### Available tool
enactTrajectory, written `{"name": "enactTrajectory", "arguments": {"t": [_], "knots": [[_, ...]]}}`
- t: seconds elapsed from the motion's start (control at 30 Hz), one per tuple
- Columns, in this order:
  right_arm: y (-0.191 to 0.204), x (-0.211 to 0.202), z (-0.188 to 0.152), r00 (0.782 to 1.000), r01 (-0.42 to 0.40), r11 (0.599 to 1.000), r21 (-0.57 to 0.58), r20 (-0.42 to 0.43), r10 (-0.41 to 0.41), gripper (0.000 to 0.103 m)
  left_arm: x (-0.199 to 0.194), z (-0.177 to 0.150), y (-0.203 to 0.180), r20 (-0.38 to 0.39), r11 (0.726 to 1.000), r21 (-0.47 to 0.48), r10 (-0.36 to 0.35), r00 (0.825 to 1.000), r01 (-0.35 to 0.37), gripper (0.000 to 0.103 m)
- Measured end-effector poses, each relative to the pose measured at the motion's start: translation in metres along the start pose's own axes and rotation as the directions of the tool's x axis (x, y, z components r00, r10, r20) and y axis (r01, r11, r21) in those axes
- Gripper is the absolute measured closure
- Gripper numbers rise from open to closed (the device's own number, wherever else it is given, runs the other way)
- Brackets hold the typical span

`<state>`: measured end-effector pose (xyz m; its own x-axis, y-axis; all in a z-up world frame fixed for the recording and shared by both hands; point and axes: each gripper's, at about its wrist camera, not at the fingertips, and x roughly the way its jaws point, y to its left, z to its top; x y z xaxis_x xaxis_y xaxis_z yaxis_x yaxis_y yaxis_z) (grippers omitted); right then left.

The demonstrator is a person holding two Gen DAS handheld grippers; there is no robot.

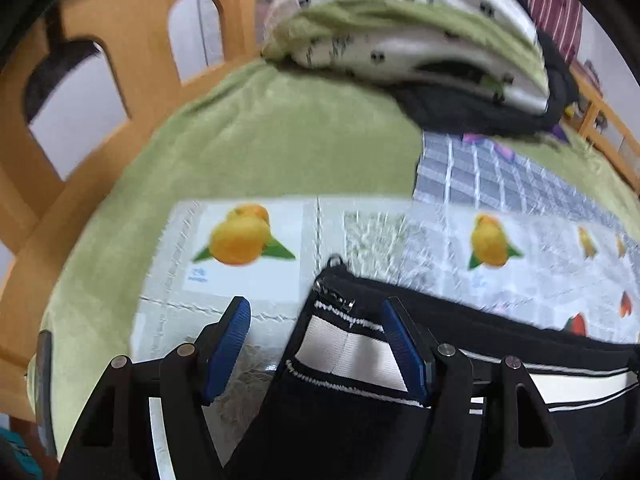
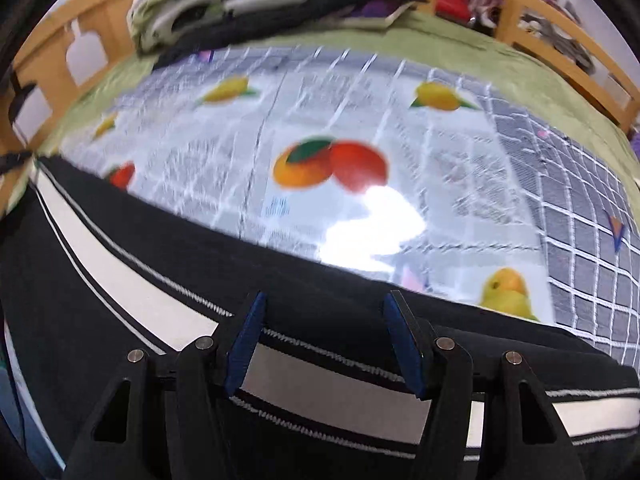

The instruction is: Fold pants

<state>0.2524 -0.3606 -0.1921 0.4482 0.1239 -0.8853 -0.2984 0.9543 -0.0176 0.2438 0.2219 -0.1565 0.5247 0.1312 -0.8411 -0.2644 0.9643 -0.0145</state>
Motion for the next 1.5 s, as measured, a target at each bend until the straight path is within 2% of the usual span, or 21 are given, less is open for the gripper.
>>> {"name": "enactTrajectory", "arguments": {"t": [0.03, 0.07, 0.1, 0.13, 0.23, 0.4, 0.47, 0.6, 0.7, 0.8, 0.87, 0.9, 0.93, 1.0, 1.13, 1.23, 1.3, 1.37, 1.4, 1.43, 1.5], "knots": [[0.002, 0.001, -0.002, 1.0, 0.012, 1.0, -0.019, 0.003, -0.011, 0.052, 0.007, -0.002, -0.002, -0.01, 1.0, 0.007, -0.005, 1.0, 0.005, 0.037], [0.005, 0.0, -0.004, 1.0, 0.006, 0.999, -0.035, 0.015, -0.005, 0.062, 0.012, -0.005, -0.004, -0.014, 1.0, 0.015, -0.008, 1.0, 0.008, 0.043], [0.006, -0.002, -0.005, 1.0, -0.02, 0.999, -0.041, 0.019, 0.02, 0.089, 0.016, -0.007, -0.005, -0.016, 1.0, 0.021, -0.012, 1.0, 0.013, 0.05], [0.007, -0.003, -0.006, 0.999, -0.029, 0.999, -0.042, 0.022, 0.03, 0.094, 0.02, -0.009, -0.008, -0.023, 0.999, 0.027, -0.04, 0.999, 0.041, 0.072], [0.011, -0.007, -0.009, 0.999, -0.001, 0.997, -0.071, 0.036, 0.004, 0.099, 0.015, -0.009, -0.012, -0.004, 0.998, 0.046, -0.046, 0.999, 0.046, 0.081], [0.006, -0.036, -0.004, 0.992, -0.025, 0.999, -0.039, 0.125, 0.03, 0.1, -0.016, 0.002, -0.002, 0.101, 0.992, 0.032, -0.121, 0.987, 0.119, 0.084], [0.001, -0.039, 0.0, 0.988, -0.037, 0.999, -0.016, 0.149, 0.039, 0.1, -0.016, 0.007, 0.002, 0.123, 0.991, 0.018, -0.137, 0.983, 0.135, 0.084], [-0.006, -0.01, 0.006, 0.994, -0.044, 0.998, 0.044, 0.104, 0.04, 0.1, 0.016, 0.008, 0.0, 0.062, 0.995, -0.008, -0.101, 0.993, 0.102, 0.084], [-0.004, 0.006, 0.003, 0.996, -0.026, 0.998, 0.063, 0.092, 0.02, 0.099, 0.027, 0.001, -0.005, 0.055, 0.997, -0.003, -0.072, 0.996, 0.073, 0.083], [-0.01, 0.002, 0.002, 0.995, -0.053, 0.992, 0.115, 0.092, 0.043, 0.093, 0.024, -0.001, -0.01, 0.05, 0.999, 0.018, -0.029, 0.998, 0.028, 0.074], [-0.016, -0.006, 0.0, 0.994, -0.076, 0.99, 0.121, 0.088, 0.066, 0.086, 0.018, -0.002, -0.01, 0.033, 1.0, 0.018, -0.005, 0.999, 0.005, 0.056], [-0.019, -0.015, -0.002, 0.993, -0.07, 0.992, 0.108, 0.104, 0.059, 0.072, 0.015, -0.002, -0.008, 0.035, 1.0, 0.019, -0.004, 0.999, 0.003, 0.052], [-0.025, -0.026, -0.005, 0.991, -0.047, 0.994, 0.1, 0.131, 0.034, 0.047, 0.008, -0.005, -0.008, 0.046, 1.0, 0.017, -0.004, 0.999, 0.003, 0.043], [-0.037, -0.042, -0.013, 0.984, -0.013, 0.994, 0.107, 0.179, -0.006, 0.034, -0.006, -0.011, -0.005, 0.082, 1.0, 0.017, -0.006, 0.997, 0.005, 0.041], [-0.068, -0.044, -0.023, 0.989, 0.053, 0.991, 0.12, 0.132, -0.069, 0.034, -0.016, -0.021, -0.006, 0.09, 0.999, 0.019, -0.03, 0.995, 0.028, 0.039], [-0.078, -0.025, -0.03, 0.995, 0.069, 0.994, 0.086, 0.069, -0.075, 0.034, -0.012, -0.026, -0.006, 0.061, 0.997, 0.004, -0.072, 0.996, 0.072, 0.039], [-0.078, -0.012, -0.032, 0.996, 0.073, 0.996, 0.06, 0.055, -0.076, 0.035, -0.01, -0.028, -0.009, 0.053, 0.997, 0.003, -0.071, 0.996, 0.071, 0.039], [-0.075, -0.013, -0.03, 0.995, 0.065, 0.997, 0.031, 0.071, -0.067, 0.059, -0.01, -0.028, -0.011, 0.054, 0.998, 0.005, -0.06, 0.997, 0.06, 0.039], [-0.073, -0.014, -0.029, 0.996, 0.045, 0.999, 0.02, 0.072, -0.046, 0.099, -0.011, -0.028, -0.012, 0.057, 0.998, 0.004, -0.06, 0.997, 0.06, 0.039], [-0.071, -0.012, -0.027, 0.998, 0.033, 0.999, 0.009, 0.06, -0.034, 0.103, -0.011, -0.028, -0.012, 0.059, 0.998, 0.001, -0.062, 0.996, 0.062, 0.039], [-0.065, -0.006, -0.028, 0.996, 0.082, 0.996, -0.039, 0.05, -0.08, 0.103, -0.013, -0.027, -0.013, 0.059, 0.997, -0.004, -0.072, 0.996, 0.072, 0.039]]}}
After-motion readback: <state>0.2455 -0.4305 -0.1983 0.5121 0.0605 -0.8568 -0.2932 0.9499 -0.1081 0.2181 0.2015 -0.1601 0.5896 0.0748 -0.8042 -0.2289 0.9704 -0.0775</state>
